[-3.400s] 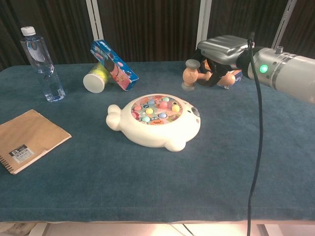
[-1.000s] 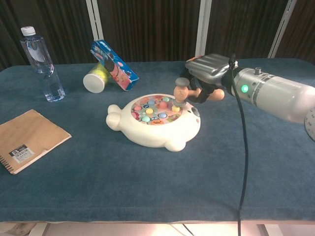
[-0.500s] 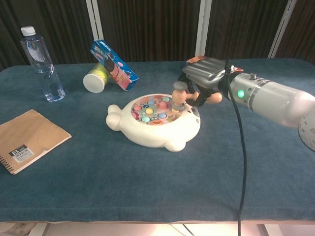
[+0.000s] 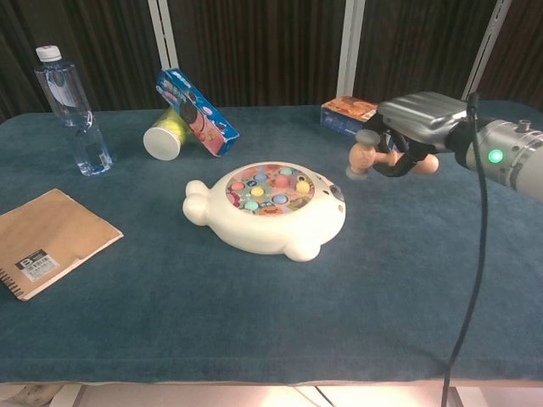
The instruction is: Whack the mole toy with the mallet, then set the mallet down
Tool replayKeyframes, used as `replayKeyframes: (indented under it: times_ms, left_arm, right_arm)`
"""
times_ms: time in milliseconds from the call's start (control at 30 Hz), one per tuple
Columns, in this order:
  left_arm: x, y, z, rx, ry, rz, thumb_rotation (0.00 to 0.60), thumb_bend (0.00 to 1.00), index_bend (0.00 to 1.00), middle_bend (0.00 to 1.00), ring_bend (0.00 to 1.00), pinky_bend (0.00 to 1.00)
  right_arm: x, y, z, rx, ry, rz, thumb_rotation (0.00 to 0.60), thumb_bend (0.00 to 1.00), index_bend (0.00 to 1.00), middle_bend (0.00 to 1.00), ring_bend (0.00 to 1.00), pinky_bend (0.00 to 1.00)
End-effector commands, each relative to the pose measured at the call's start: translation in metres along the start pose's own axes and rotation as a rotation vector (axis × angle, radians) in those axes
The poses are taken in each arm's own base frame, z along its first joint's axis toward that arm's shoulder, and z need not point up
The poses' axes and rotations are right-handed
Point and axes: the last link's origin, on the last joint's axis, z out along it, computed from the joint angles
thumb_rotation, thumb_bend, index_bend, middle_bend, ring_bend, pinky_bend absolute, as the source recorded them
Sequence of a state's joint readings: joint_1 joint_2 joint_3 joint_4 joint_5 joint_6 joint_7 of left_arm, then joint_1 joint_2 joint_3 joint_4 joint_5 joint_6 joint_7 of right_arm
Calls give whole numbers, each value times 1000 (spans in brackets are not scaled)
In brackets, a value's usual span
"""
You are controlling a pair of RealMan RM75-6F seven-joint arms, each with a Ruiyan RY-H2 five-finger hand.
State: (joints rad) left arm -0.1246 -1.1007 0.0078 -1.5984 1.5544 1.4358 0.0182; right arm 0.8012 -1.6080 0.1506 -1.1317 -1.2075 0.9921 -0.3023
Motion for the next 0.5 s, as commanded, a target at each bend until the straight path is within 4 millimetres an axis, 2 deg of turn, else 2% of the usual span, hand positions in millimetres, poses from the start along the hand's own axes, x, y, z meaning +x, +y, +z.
replayKeyframes:
  times_ms: [33, 233, 500]
  left_arm:
    - [-1, 1, 0, 0, 0, 2, 600, 81, 46, 0, 0, 50]
    - [-2, 1, 2, 5, -9, 8, 600, 81, 46, 0, 0, 51]
    - [-3, 2, 4, 9, -13, 11, 600, 81, 46, 0, 0, 51]
  right_arm:
    - [-21, 31, -14, -46, -13, 7, 600, 529, 960, 761, 609, 623]
    - [-50, 57, -21, -83, -43, 34, 600, 529, 960, 761, 609, 622]
    - [-68, 64, -21, -85, -47, 39, 600, 529, 952, 761, 595, 616]
